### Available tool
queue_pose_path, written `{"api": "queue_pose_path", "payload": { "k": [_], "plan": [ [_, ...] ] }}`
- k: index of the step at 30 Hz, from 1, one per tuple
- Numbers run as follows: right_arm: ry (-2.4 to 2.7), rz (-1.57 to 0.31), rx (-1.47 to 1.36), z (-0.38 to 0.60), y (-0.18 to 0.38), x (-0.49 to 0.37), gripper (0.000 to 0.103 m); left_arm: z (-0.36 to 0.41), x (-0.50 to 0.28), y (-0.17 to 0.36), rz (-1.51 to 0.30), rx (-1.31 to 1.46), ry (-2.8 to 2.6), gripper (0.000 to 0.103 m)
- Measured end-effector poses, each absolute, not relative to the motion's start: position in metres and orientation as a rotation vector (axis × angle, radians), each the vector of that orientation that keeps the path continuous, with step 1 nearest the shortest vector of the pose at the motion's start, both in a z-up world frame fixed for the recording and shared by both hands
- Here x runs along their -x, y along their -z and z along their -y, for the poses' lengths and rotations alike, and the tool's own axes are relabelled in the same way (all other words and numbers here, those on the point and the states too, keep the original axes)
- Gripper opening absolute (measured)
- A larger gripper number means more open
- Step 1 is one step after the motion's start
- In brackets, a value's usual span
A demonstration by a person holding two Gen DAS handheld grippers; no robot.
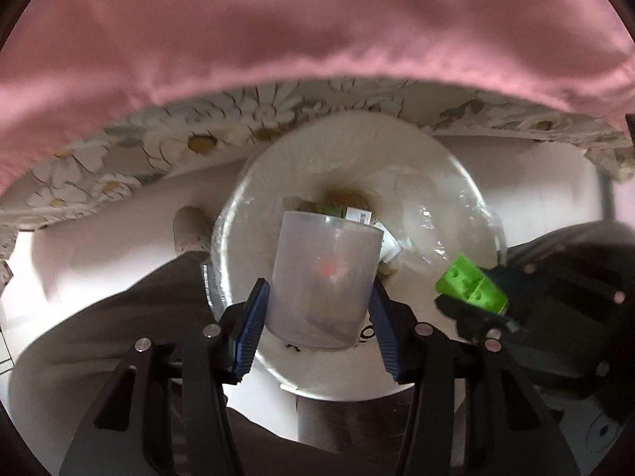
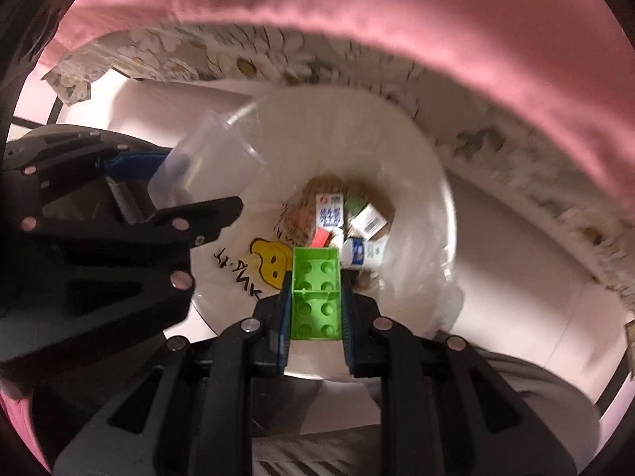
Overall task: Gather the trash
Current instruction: 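Open both tools to drop the clear cup and green brick into the bin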
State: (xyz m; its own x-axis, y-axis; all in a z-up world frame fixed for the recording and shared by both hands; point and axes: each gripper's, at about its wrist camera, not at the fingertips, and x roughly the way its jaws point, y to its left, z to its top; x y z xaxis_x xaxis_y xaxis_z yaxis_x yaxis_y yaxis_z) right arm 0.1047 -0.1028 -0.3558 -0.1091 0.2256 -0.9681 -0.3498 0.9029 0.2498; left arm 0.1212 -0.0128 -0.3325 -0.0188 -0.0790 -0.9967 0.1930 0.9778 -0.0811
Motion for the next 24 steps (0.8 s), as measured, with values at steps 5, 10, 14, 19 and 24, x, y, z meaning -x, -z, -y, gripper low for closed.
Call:
{"api": "queue_pose_path", "payload": {
  "k": [5, 10, 14, 19, 24],
  "plan": [
    [-0.473, -1.671, 0.029, 0.099, 0.384, -0.106, 0.023, 0.014, -0.127, 0.355, -1.617, -0.053, 0.211, 0.052],
    [-0.433, -1.716, -0.025, 0.102, 0.411, -0.108, 0.023, 0.013, -0.128, 0.376, -1.663, -0.027, 0.205, 0.053],
    [-0.417, -1.732, -0.031, 0.106, 0.425, -0.109, 0.023, 0.009, -0.130, 0.391, -1.701, 0.012, 0.204, 0.053],
    [-0.402, -1.761, -0.014, 0.104, 0.438, -0.111, 0.023, 0.011, -0.131, 0.403, -1.730, 0.036, 0.203, 0.053],
    [-0.378, -1.774, -0.019, 0.106, 0.444, -0.113, 0.031, 0.012, -0.134, 0.410, -1.742, 0.033, 0.184, 0.059]
  ]
}}
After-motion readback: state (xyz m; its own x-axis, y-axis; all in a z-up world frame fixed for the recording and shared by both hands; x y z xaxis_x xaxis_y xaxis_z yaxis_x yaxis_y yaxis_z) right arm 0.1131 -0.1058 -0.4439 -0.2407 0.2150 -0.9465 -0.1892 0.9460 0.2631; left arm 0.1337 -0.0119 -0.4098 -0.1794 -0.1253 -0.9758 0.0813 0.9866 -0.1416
